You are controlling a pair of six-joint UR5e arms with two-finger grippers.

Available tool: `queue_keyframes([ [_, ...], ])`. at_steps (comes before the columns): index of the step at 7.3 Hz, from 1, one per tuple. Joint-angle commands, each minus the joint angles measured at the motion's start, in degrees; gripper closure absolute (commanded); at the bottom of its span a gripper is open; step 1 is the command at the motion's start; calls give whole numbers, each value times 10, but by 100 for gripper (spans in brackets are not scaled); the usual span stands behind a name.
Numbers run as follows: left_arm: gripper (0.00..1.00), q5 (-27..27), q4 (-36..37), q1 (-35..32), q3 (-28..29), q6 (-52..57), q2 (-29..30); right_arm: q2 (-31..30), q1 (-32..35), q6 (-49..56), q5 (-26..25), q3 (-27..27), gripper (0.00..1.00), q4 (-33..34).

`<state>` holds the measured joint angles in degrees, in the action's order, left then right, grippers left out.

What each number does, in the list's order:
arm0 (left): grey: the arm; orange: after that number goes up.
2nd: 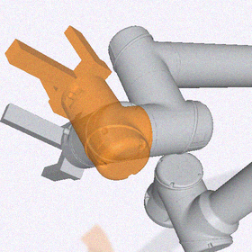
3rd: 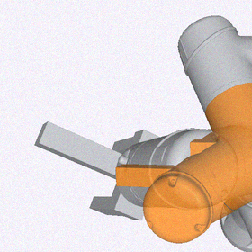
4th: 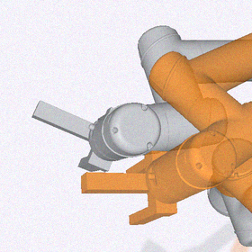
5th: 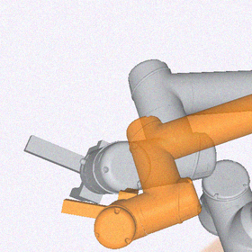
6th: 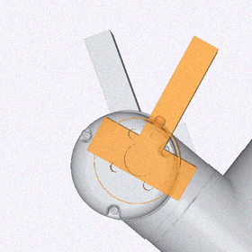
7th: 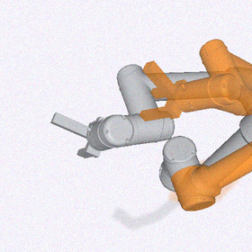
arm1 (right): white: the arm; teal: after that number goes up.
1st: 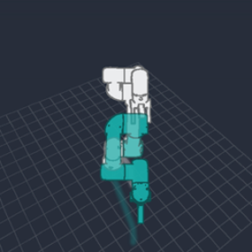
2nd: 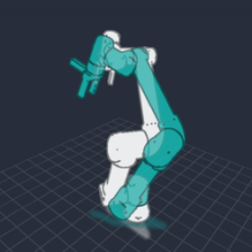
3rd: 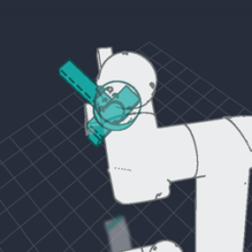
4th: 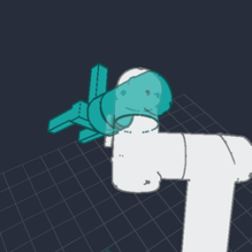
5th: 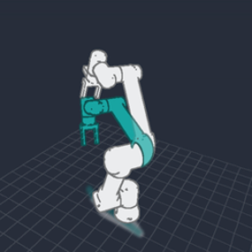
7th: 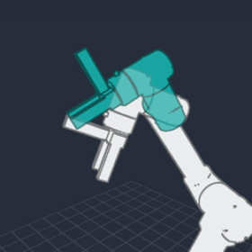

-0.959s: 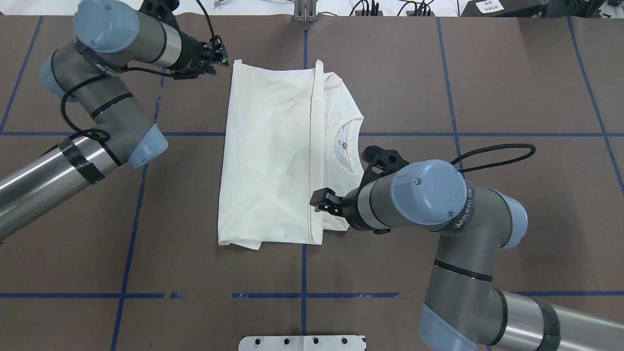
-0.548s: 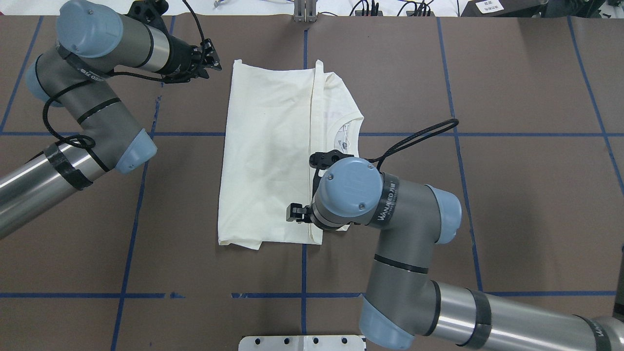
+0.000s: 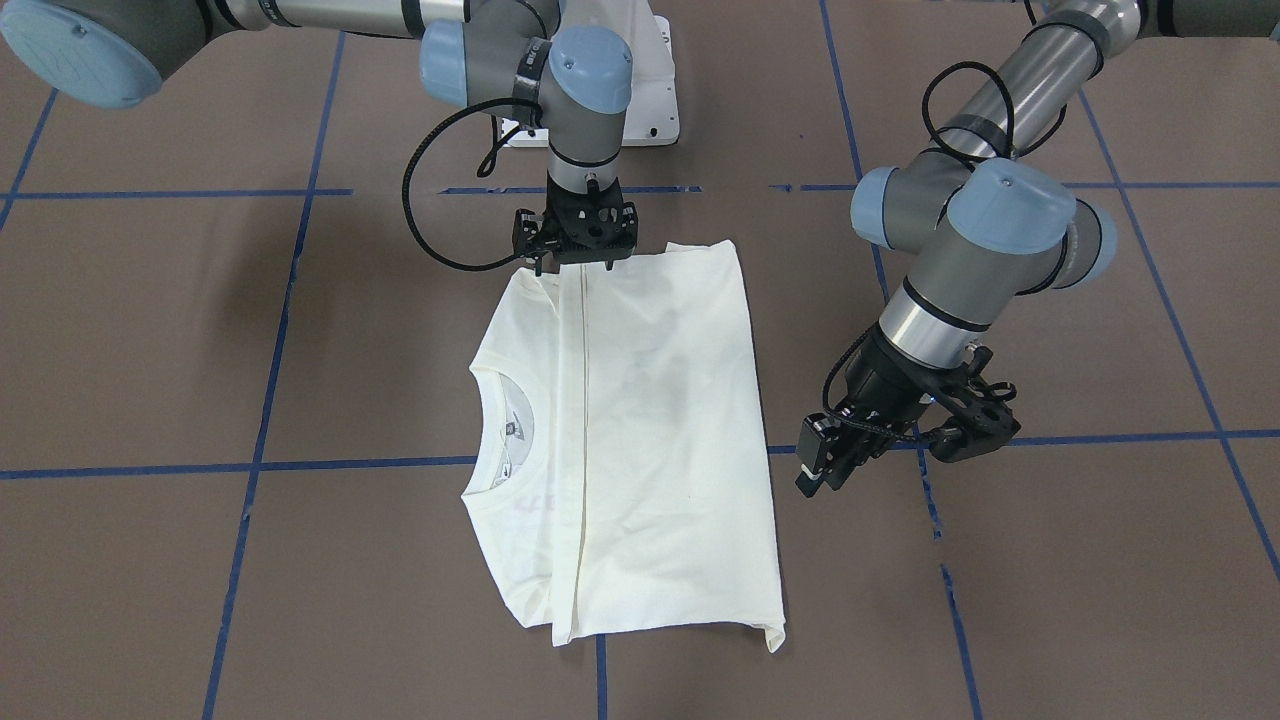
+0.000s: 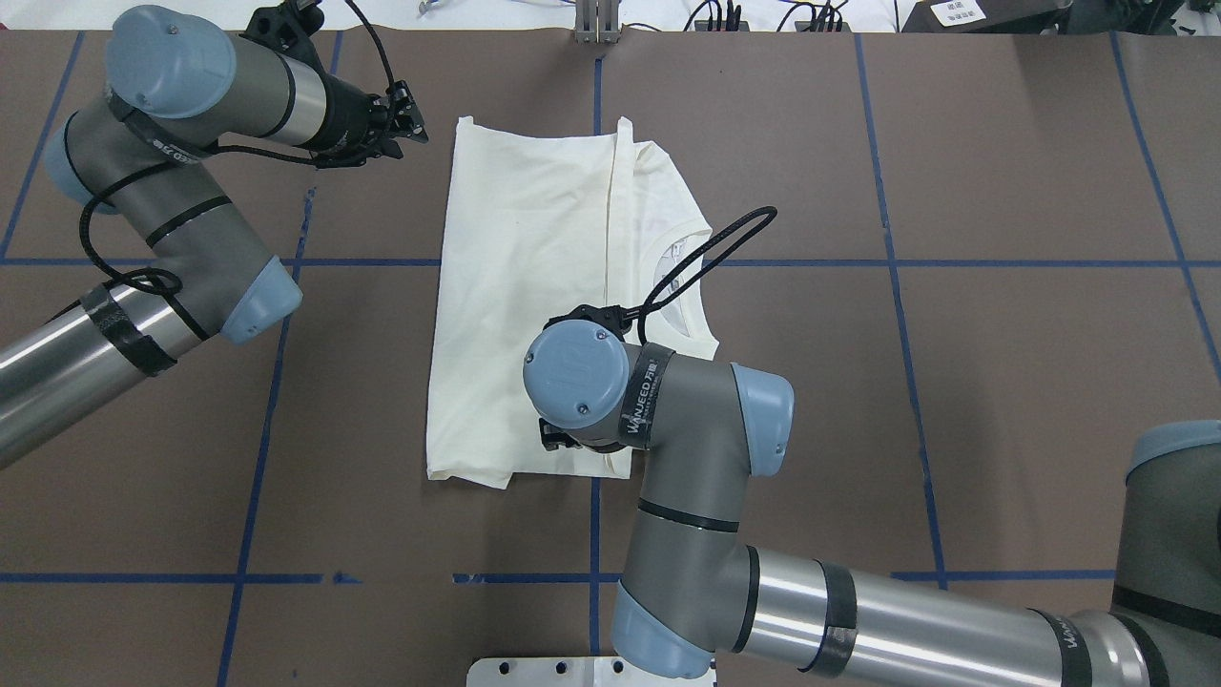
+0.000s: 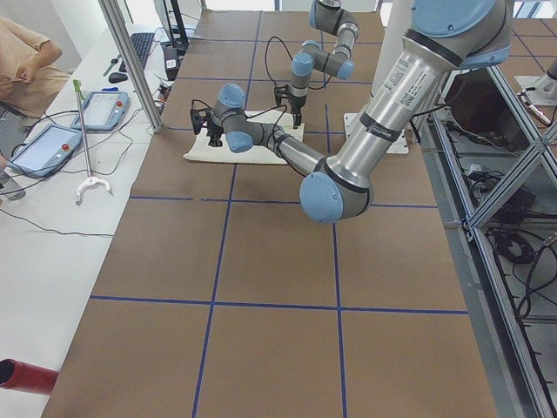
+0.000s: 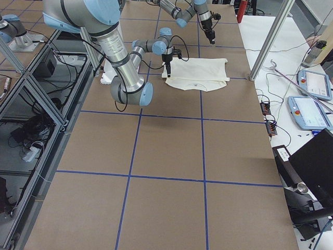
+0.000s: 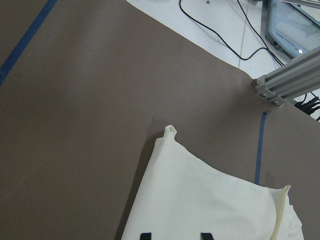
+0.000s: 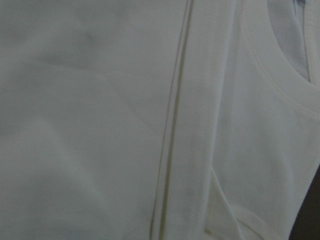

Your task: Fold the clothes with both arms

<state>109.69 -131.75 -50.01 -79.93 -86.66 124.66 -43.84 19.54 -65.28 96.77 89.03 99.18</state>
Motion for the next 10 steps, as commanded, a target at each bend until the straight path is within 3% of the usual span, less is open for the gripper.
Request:
queue_keyframes([
  [1,56,0,0,0,0,0,0,9,-4,40,-12,-11,0,46],
  [3,55,0,0,0,0,0,0,-15,-4,53,-22,3,0,59],
  [4,55,0,0,0,0,1,0,-49,-4,55,-22,37,0,60],
  [6,55,0,0,0,0,0,0,-176,22,147,-23,166,0,71],
  [9,55,0,0,1,-1,0,0,-140,25,125,-25,179,0,68],
  [10,55,0,0,1,-1,0,0,-130,24,42,-25,179,0,54],
])
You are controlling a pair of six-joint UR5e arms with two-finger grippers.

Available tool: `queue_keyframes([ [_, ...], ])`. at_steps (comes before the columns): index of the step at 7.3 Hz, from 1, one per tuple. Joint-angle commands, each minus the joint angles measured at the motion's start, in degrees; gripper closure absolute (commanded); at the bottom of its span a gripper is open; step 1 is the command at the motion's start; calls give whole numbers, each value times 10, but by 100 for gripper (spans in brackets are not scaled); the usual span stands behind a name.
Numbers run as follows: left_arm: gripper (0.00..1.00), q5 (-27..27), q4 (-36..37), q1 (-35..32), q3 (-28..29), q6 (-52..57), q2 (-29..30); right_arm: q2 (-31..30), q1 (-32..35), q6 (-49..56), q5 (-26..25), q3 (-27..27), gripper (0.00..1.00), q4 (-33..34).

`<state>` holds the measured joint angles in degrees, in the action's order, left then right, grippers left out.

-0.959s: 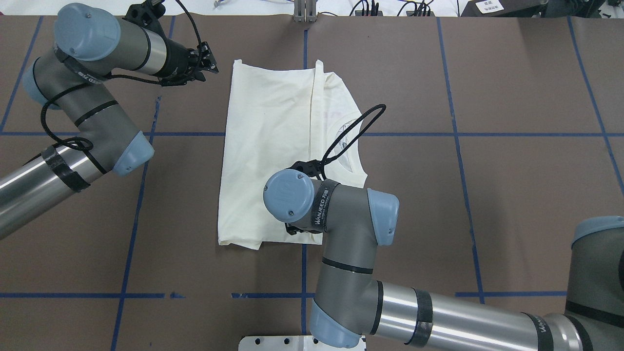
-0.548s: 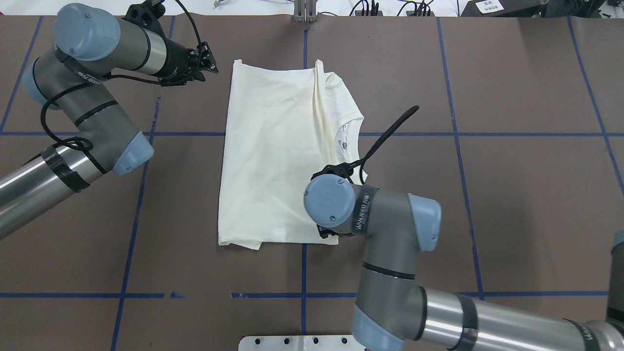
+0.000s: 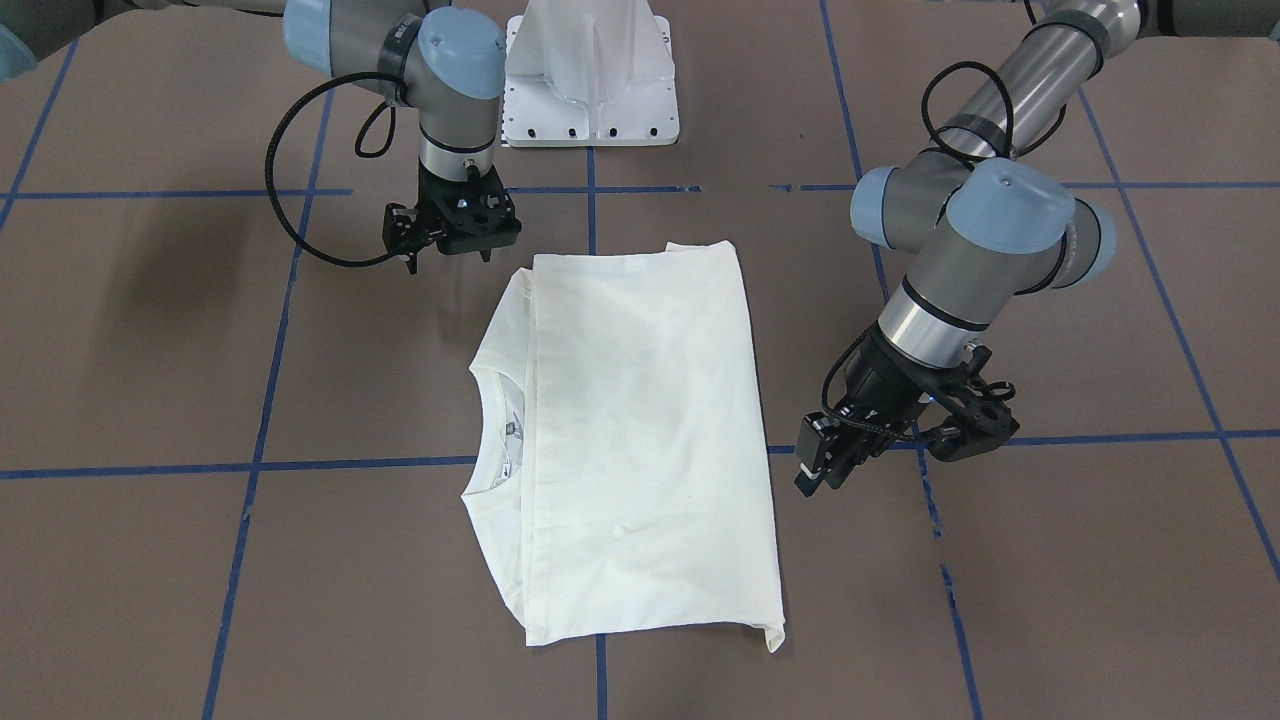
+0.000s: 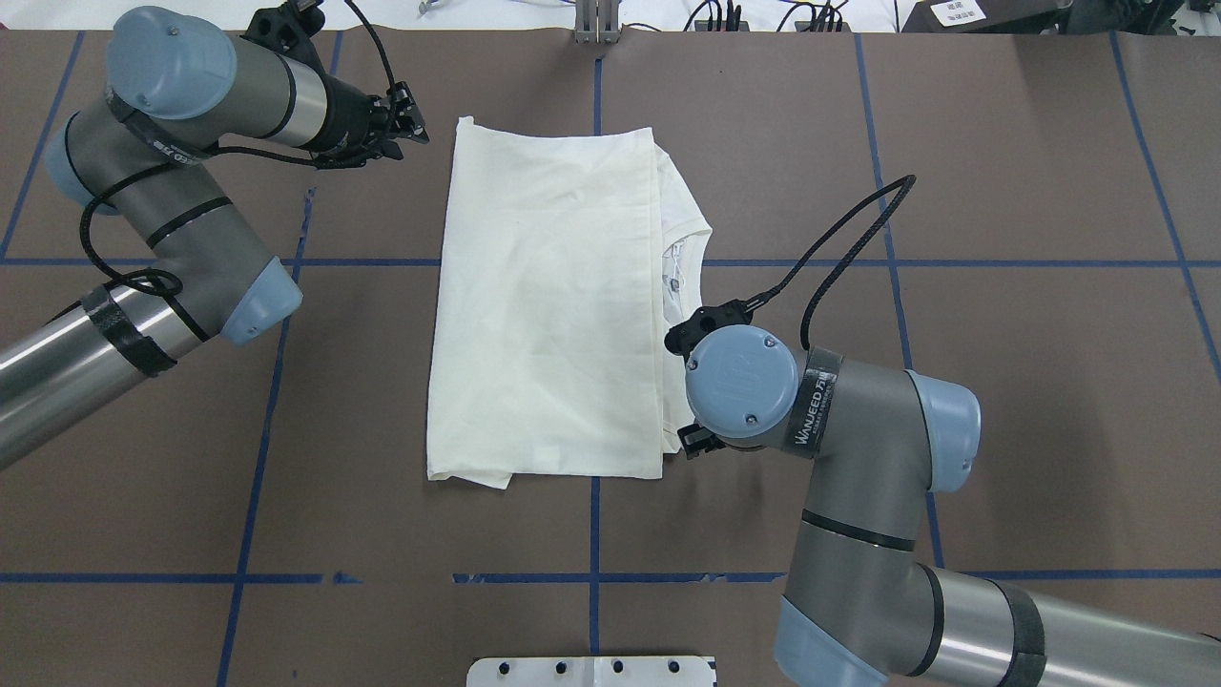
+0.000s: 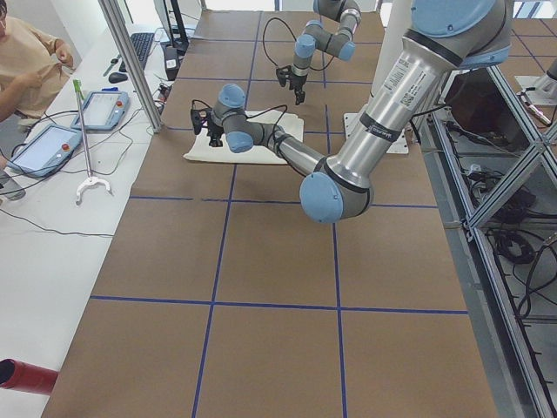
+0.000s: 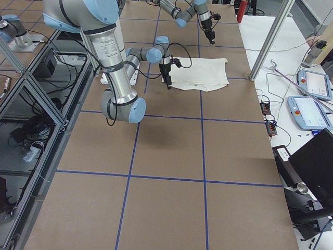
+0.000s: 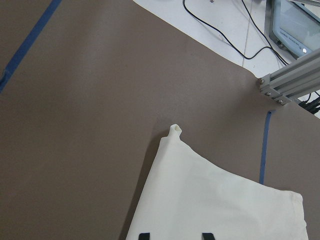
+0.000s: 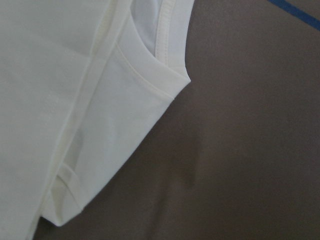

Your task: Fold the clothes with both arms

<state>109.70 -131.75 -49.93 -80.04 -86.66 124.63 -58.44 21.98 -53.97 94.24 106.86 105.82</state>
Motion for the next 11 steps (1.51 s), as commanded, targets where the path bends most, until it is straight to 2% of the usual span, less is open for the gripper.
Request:
queue_keyframes([
  [1,55,0,0,0,0,-1,1,5,-4,-189,0,-2,0,-73],
  [3,55,-1,0,0,0,0,0,-25,-26,-390,0,-20,1,-206],
  [4,55,-2,0,-1,0,-1,0,-25,-29,-480,-1,-56,4,-265],
  [5,54,-3,0,-1,0,-1,0,-26,-27,-548,-2,-63,8,-290],
  [6,54,-3,0,0,-1,-1,0,-26,-28,-586,-17,-64,9,-290],
  [8,54,-4,0,-1,-4,-3,0,-29,-33,-601,-27,-67,21,-288],
  [11,54,-4,1,0,-5,-3,0,-24,-38,-623,-32,-82,22,-292],
])
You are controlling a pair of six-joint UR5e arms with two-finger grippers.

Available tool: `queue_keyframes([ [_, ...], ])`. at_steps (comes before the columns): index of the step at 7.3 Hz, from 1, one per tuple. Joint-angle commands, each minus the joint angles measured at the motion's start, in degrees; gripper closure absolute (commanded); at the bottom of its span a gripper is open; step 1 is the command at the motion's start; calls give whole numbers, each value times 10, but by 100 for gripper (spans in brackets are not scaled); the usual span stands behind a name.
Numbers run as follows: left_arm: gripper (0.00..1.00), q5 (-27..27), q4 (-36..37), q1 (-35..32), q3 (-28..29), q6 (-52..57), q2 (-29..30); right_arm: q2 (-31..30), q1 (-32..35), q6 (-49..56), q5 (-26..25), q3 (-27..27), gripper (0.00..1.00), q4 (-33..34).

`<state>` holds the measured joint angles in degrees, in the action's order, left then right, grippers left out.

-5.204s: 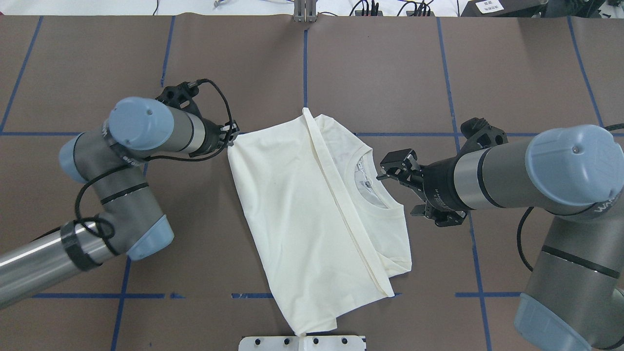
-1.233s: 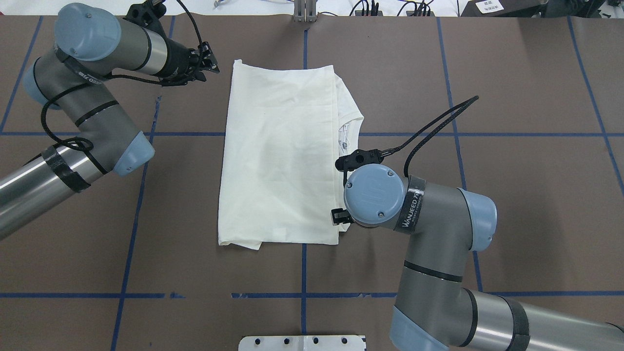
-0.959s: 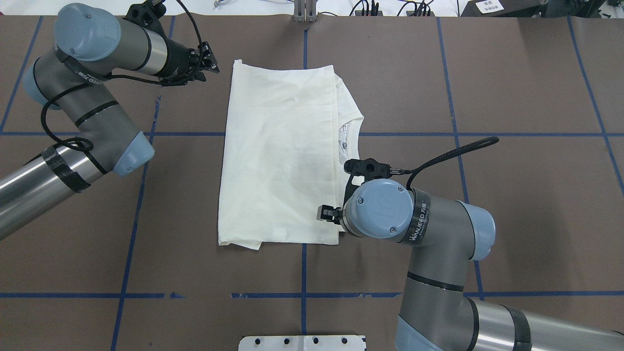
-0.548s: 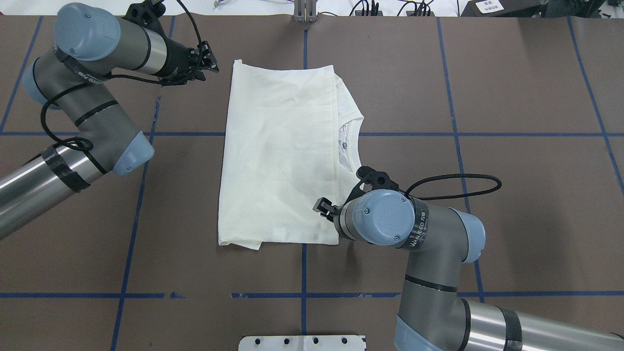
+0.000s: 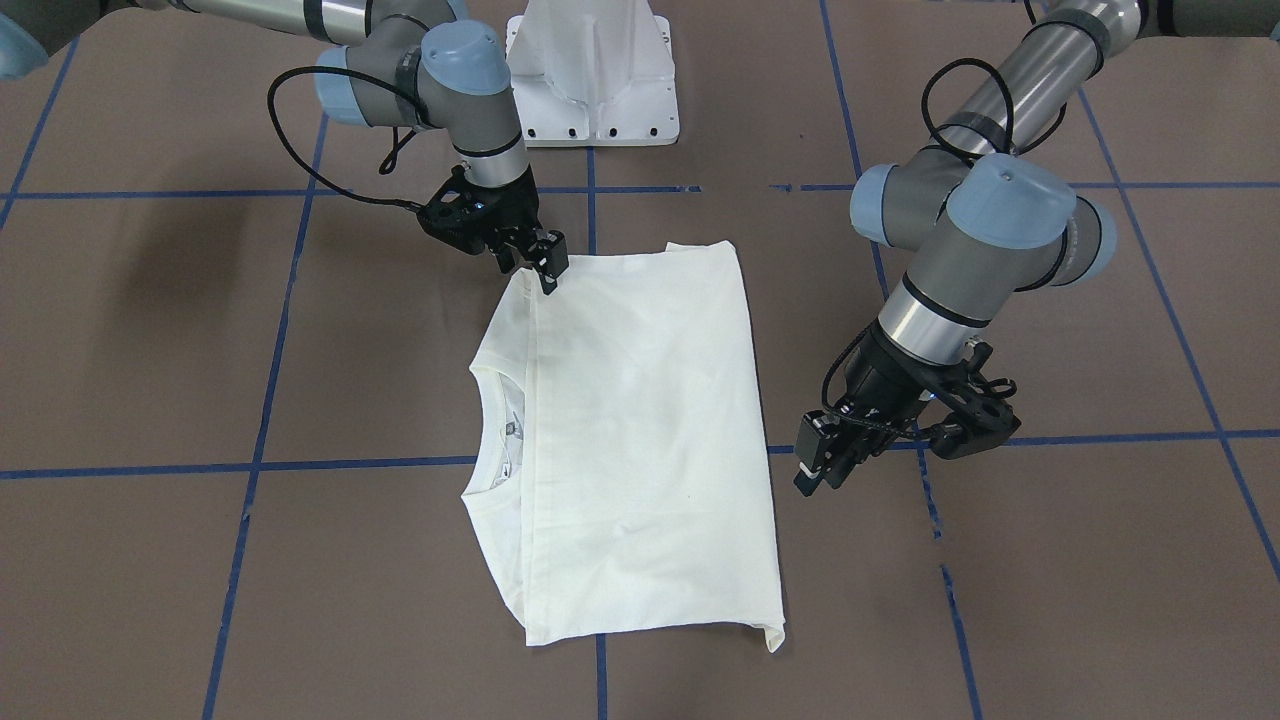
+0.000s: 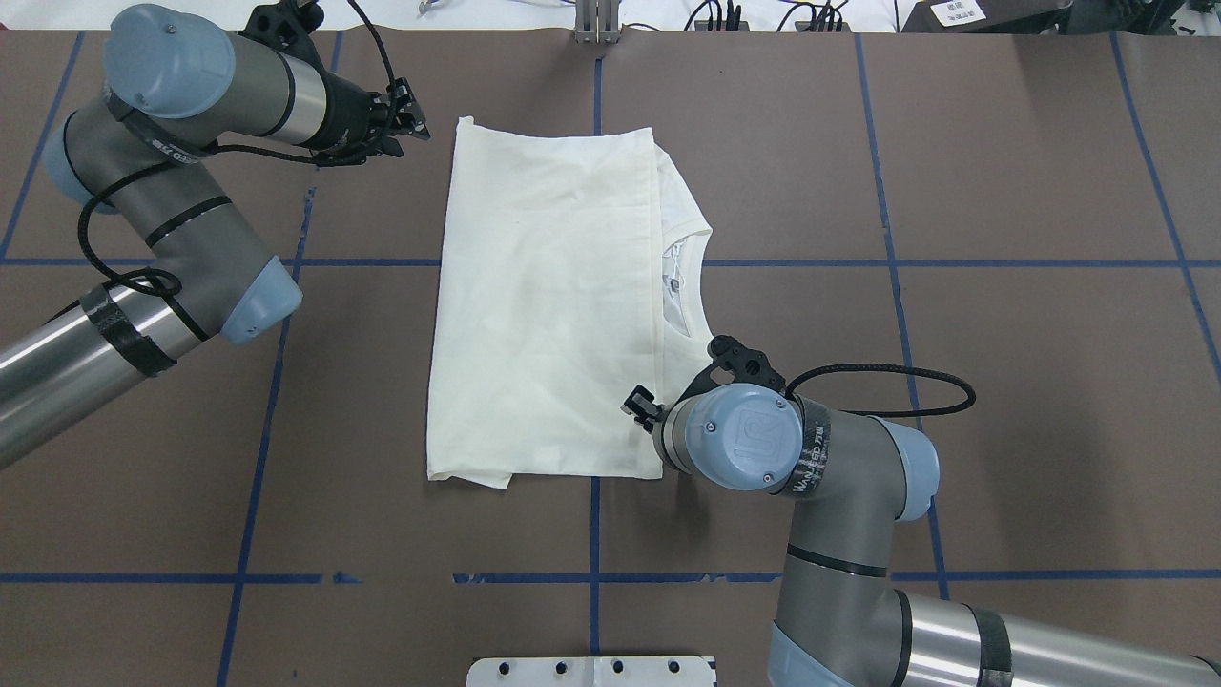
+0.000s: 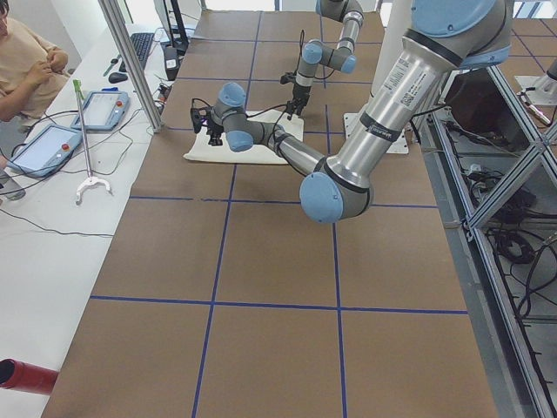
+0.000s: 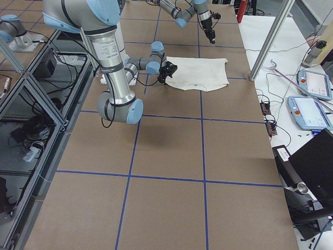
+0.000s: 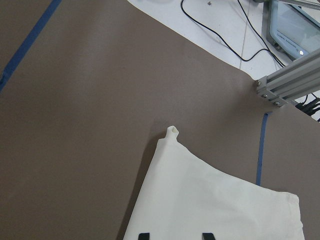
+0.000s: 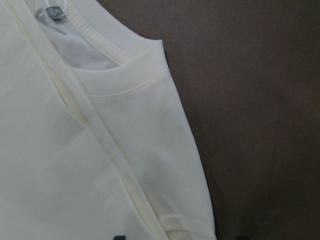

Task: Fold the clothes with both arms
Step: 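Move both grippers to the shirt's near edge and grasp it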

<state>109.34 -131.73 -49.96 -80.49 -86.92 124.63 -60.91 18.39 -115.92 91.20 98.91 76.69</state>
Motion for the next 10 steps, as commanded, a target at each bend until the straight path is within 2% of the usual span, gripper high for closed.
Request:
queue_keyframes([
  [1,54,0,0,0,1,0,0,3,-2,-5,-1,-1,48,0],
  [2,54,0,0,0,0,0,0,2,-2,-4,0,-1,93,0],
  [3,54,0,0,0,0,0,1,2,-6,-4,-1,-1,100,-1],
  [5,54,1,0,0,0,0,0,4,-6,-3,-1,4,100,-1],
  [6,53,1,1,0,-6,-4,0,1,-3,2,1,24,100,0],
  [7,53,1,7,7,-45,-25,-24,-7,-1,3,5,46,100,0],
  [8,53,-15,35,49,-109,-83,-58,-11,0,3,7,49,100,0],
  [10,50,-133,165,199,-281,-167,-147,-31,1,3,10,71,100,0],
])
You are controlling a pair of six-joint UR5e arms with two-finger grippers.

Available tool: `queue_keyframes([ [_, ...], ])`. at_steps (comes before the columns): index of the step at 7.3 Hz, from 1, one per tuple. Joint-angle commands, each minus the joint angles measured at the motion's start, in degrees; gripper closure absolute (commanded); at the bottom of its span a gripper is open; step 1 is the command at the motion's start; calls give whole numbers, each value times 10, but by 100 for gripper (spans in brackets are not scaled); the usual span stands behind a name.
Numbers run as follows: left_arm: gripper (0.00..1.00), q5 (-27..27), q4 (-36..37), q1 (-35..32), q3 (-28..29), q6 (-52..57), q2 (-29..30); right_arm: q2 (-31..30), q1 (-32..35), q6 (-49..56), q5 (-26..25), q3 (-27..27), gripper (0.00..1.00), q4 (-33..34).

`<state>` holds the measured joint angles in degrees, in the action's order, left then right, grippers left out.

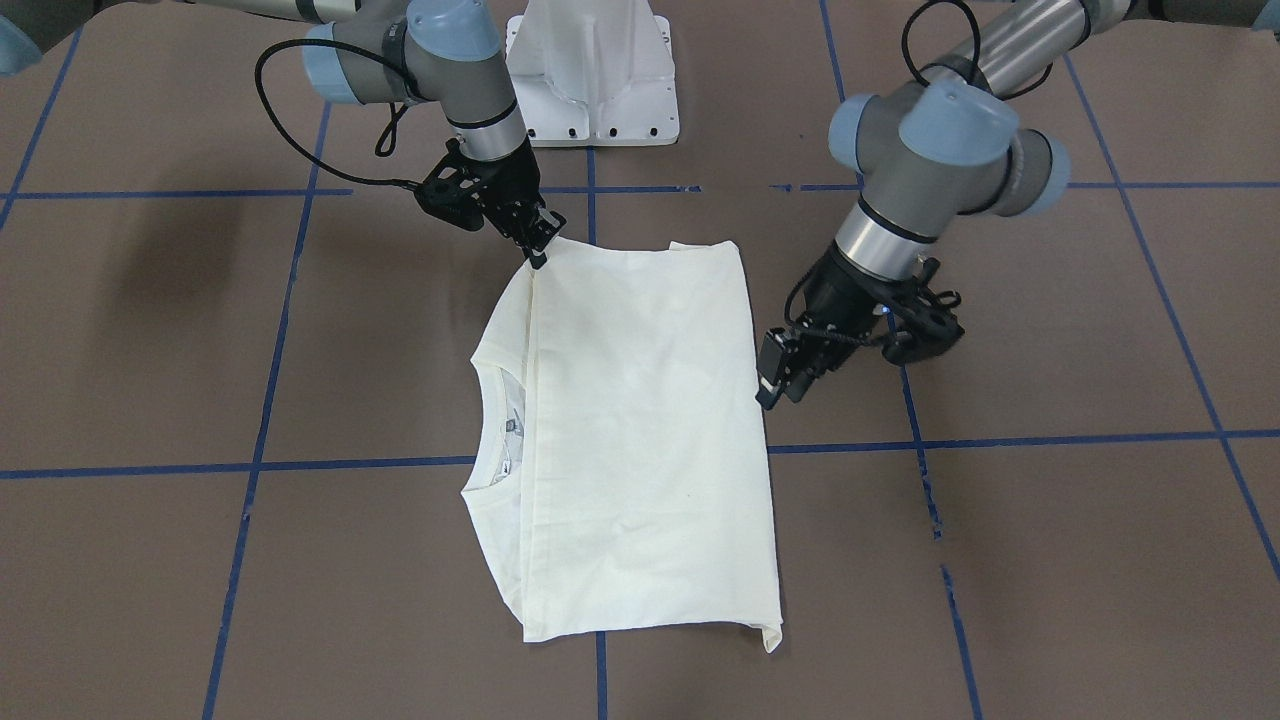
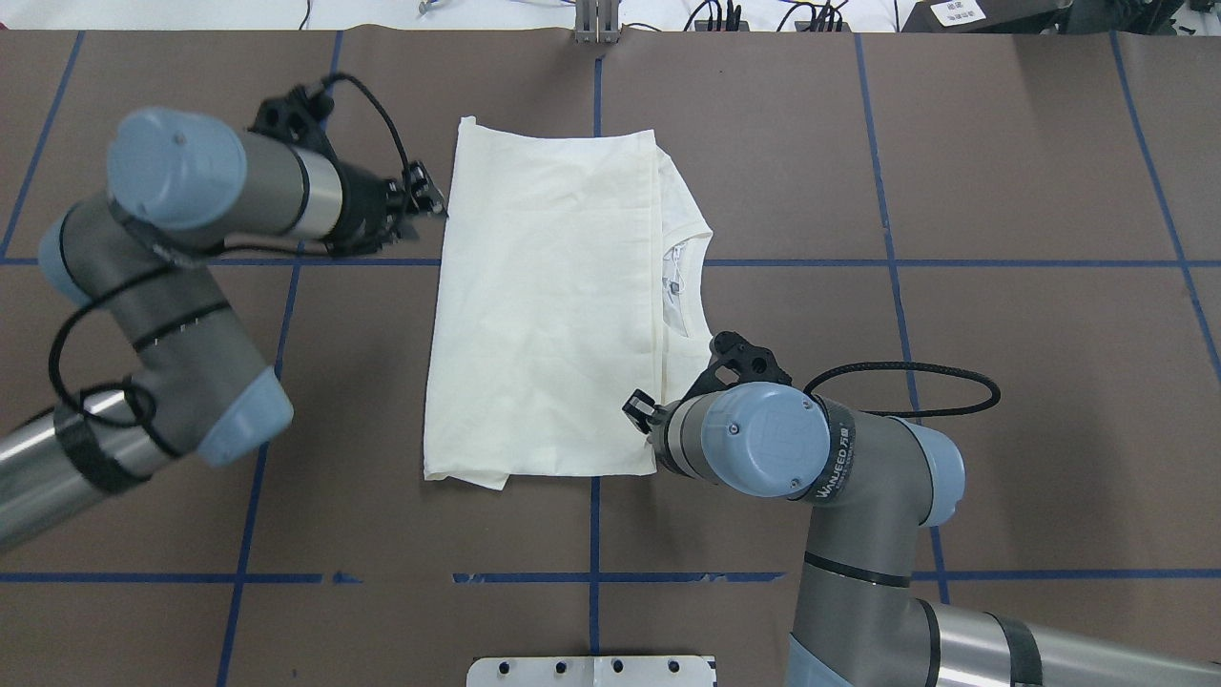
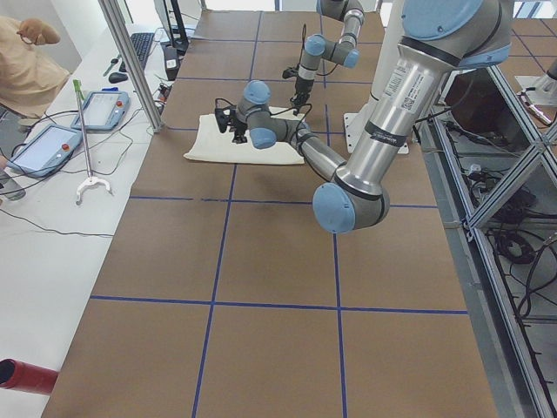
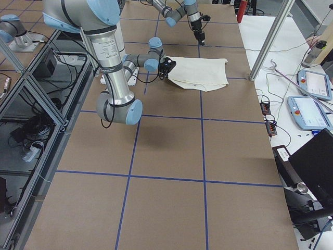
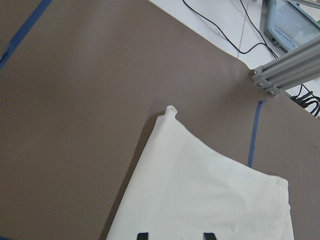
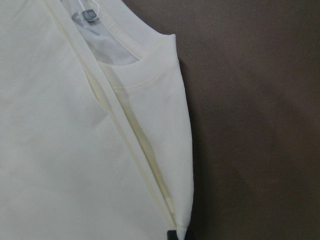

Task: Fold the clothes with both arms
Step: 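Move both grippers to the shirt's near edge and grasp it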

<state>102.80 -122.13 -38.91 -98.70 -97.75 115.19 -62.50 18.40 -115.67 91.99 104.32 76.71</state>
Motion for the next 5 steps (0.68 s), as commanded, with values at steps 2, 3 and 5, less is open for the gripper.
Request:
queue_keyframes([
  [2,45,-116,84,182,-121,-150,-94,-25,-1,1,1,24,100,-1],
  [3,42,-124,85,196,-118,-171,-101,-25,-2,2,1,24,100,-1],
  [5,41,-132,85,239,-105,-203,-98,-25,-2,2,0,24,100,-1],
])
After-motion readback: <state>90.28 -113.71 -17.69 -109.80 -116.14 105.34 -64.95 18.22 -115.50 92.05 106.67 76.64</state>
